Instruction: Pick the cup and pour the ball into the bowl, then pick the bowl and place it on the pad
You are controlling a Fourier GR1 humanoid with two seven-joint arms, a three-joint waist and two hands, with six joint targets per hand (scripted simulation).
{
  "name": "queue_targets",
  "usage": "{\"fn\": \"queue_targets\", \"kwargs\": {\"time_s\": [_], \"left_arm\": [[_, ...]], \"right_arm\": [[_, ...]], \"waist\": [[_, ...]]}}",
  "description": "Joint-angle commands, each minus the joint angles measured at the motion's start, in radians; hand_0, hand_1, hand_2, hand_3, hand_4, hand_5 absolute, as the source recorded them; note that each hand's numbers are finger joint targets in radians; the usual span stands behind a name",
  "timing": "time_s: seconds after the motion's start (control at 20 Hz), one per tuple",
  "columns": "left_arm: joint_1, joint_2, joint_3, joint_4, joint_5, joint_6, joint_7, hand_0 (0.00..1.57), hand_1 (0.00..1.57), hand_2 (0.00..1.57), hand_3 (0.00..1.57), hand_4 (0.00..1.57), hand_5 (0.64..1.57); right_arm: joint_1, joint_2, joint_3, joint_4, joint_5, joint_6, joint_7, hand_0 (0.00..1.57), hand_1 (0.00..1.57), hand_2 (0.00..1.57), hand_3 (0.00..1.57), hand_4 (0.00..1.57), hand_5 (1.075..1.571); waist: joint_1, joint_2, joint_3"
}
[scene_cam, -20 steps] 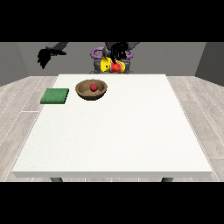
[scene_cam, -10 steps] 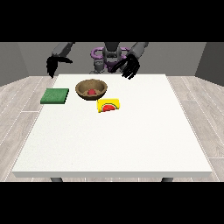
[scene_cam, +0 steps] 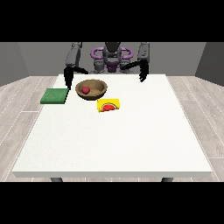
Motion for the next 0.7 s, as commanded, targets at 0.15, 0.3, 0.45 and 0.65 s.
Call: {"fn": "queue_targets", "kwargs": {"time_s": [0.15,0.3,0.45,0.65], "left_arm": [[0.053,0.060,0.056,-0.071,0.091,-0.133,-0.050,0.00,0.00,0.00,0.00,0.00,1.564],[0.100,0.074,0.065,-0.068,0.096,-0.163,-0.034,0.00,0.00,0.00,0.00,0.00,1.565],[0.070,0.107,0.103,-0.071,0.099,-0.161,-0.116,0.00,0.00,0.00,0.00,0.00,1.566],[0.087,0.091,0.093,-0.075,0.086,-0.168,-0.088,0.00,0.00,0.00,0.00,0.00,1.566]], "right_arm": [[-0.047,0.008,-0.016,0.169,0.000,-0.037,-0.106,0.00,0.00,0.00,0.00,0.29,1.567],[-0.093,0.035,0.015,0.188,0.007,-0.105,-0.034,0.00,0.00,0.00,0.00,0.25,1.567],[-0.096,0.000,-0.006,0.276,0.004,-0.035,-0.191,0.00,0.00,0.00,0.00,0.19,1.563],[-0.149,-0.003,0.013,0.363,0.013,-0.055,-0.193,0.00,0.00,0.00,0.00,0.12,1.563]], "waist": [[0.014,0.008,0.0041],[-0.004,-0.046,0.0038],[-0.002,0.048,0.0040],[-0.014,0.032,0.0039]]}}
